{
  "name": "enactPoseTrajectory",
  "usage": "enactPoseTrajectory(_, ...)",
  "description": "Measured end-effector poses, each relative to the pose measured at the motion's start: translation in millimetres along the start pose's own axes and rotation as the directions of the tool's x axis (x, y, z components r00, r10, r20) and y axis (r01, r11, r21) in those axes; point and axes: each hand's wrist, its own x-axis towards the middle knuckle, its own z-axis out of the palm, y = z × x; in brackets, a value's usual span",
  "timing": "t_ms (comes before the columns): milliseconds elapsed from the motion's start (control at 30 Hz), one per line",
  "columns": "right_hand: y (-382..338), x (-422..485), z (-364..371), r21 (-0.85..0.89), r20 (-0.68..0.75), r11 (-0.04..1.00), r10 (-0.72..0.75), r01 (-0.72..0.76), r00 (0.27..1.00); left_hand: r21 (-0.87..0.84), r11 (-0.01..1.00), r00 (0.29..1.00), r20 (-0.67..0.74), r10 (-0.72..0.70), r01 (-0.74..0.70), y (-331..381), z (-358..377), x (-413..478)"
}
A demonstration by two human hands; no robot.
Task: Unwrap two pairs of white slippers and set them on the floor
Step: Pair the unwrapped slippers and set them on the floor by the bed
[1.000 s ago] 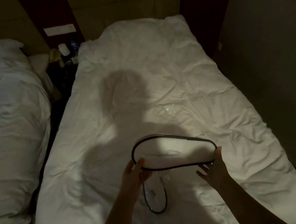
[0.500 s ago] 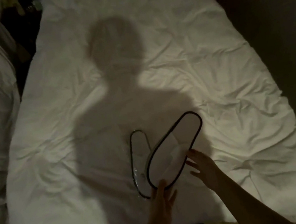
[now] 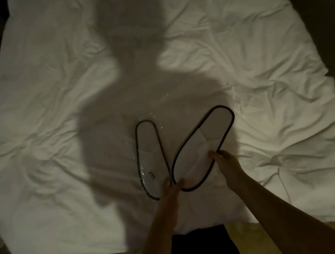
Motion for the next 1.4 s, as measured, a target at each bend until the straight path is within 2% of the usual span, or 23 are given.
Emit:
enactPoseTrajectory(67,0.9,-0.1,-6.3,0.005,-0.019,1.000,-0.015,0.015,1.000,0.049,0.992,0.984,-0.129,0.125,-0.120,9.7,-8.9,-1.2)
enactPoseTrajectory(133,0.6,-0.5,-9.6,-0.004,-0.004,1.000,-0.021,0.021,1.000,0.118,0.956,0.926,-0.244,0.289,-0.267,27.5,-14.6,-1.6)
enactPoseTrajectory(167,0.3,-1.7,-9.9,0.002,0.020,1.000,-0.017,0.017,1.000,0.163,0.933,0.902,-0.247,0.354,-0.321,38.0,-13.0,-0.9)
enactPoseTrajectory(233,-1.5,-8.8,-8.4,0.048,0.092,0.999,-0.002,-0.002,0.996,0.191,0.906,0.898,-0.166,0.408,-0.377,56.7,0.3,0.2)
enactPoseTrajectory(267,-3.0,-14.2,-8.0,0.067,0.125,0.998,-0.001,-0.008,0.992,0.179,0.908,0.912,-0.099,0.399,-0.378,61.8,7.9,0.5)
enactPoseTrajectory(333,-6.7,-24.3,-10.6,0.081,0.157,0.997,-0.019,0.006,0.987,0.265,0.896,0.929,-0.003,0.369,-0.356,64.3,19.5,0.3)
enactPoseTrajectory(500,-18.7,-49.5,-34.4,0.148,0.159,0.988,-0.061,0.037,0.985,0.426,0.814,0.912,0.082,0.401,-0.396,63.0,23.8,-14.2)
enactPoseTrajectory(633,-31.7,-72.6,-62.2,0.276,0.053,0.957,-0.108,0.089,0.993,0.432,0.814,0.921,0.135,0.366,-0.387,78.7,55.1,-38.5)
enactPoseTrajectory(733,-36.3,-91.0,-98.9,0.359,-0.028,0.927,-0.111,0.113,0.993,0.477,0.787,0.919,0.234,0.316,-0.392,92.6,99.5,-52.2)
enactPoseTrajectory(900,-36.3,-116.2,-194.6,0.430,-0.220,0.884,-0.095,0.184,0.971,0.424,0.761,0.836,0.475,0.275,-0.491,98.1,195.3,-83.6)
enactPoseTrajectory(1000,-33.7,-127.5,-260.5,0.441,-0.286,0.861,-0.133,0.254,0.949,0.445,0.738,0.803,0.555,0.217,-0.507,82.0,264.5,-104.6)
enactPoseTrajectory(1100,-28.8,-138.6,-330.2,0.515,-0.313,0.796,-0.171,0.319,0.934,0.483,0.701,0.779,0.604,0.167,-0.525,57.7,341.3,-127.4)
enactPoseTrajectory(1167,-23.6,-143.4,-375.7,0.599,-0.277,0.738,-0.171,0.309,0.945,0.492,0.690,0.760,0.637,0.129,-0.531,40.4,390.2,-141.7)
enactPoseTrajectory(1300,-6.6,-147.6,-452.3,0.869,-0.166,0.462,-0.065,0.177,0.984,0.476,0.671,0.707,0.699,0.104,-0.569,18.6,467.4,-165.8)
enactPoseTrajectory(1400,-0.7,-150.6,-490.1,0.918,-0.167,0.336,-0.155,0.211,0.974,0.427,0.720,0.672,0.737,0.074,-0.547,11.6,508.9,-178.7)
